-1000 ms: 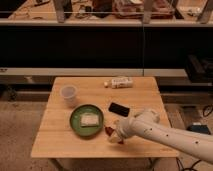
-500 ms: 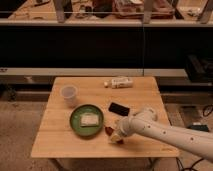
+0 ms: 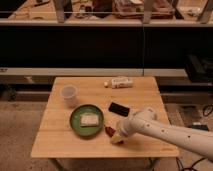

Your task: Place the pepper in the ceramic cup

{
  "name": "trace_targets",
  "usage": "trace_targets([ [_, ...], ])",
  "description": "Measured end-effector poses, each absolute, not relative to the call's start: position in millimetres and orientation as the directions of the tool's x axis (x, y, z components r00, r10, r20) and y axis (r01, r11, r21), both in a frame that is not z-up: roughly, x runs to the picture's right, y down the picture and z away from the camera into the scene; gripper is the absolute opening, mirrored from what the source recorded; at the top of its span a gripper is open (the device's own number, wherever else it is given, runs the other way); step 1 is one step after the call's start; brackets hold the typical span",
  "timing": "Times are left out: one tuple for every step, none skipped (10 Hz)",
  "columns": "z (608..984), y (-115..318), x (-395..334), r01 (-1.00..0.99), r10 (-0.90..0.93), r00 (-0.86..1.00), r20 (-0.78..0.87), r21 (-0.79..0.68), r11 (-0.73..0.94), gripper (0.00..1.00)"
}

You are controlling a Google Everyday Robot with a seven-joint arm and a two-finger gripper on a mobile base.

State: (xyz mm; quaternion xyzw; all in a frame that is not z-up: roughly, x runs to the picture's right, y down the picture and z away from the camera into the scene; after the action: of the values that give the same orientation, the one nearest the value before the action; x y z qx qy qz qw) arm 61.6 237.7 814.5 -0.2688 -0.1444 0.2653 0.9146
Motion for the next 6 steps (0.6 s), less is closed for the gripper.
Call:
trace_targets([
  [815.1, 241.4, 61.9, -0.406, 0.56, 0.821, 0.109, -0.578, 0.708, 0.54],
  [815.3, 245.5, 60.3, -0.4, 0.553, 0.828, 0.095, -0.59, 0.701, 0.44],
  [815.6, 246.3, 59.5, -0.403, 0.548, 0.832, 0.079, -0.593, 0.697, 0.39],
  [815.6, 246.5, 59.8, -0.409, 0.546, 0.835, 0.063, -0.593, 0.694, 0.32],
  [815.8, 244.8, 60.8, -0.418, 0.544, 0.838, 0.046, -0.587, 0.693, 0.24],
  [814.9, 241.1, 60.7, -0.432, 0.55, 0.835, 0.031, -0.581, 0.689, 0.2],
])
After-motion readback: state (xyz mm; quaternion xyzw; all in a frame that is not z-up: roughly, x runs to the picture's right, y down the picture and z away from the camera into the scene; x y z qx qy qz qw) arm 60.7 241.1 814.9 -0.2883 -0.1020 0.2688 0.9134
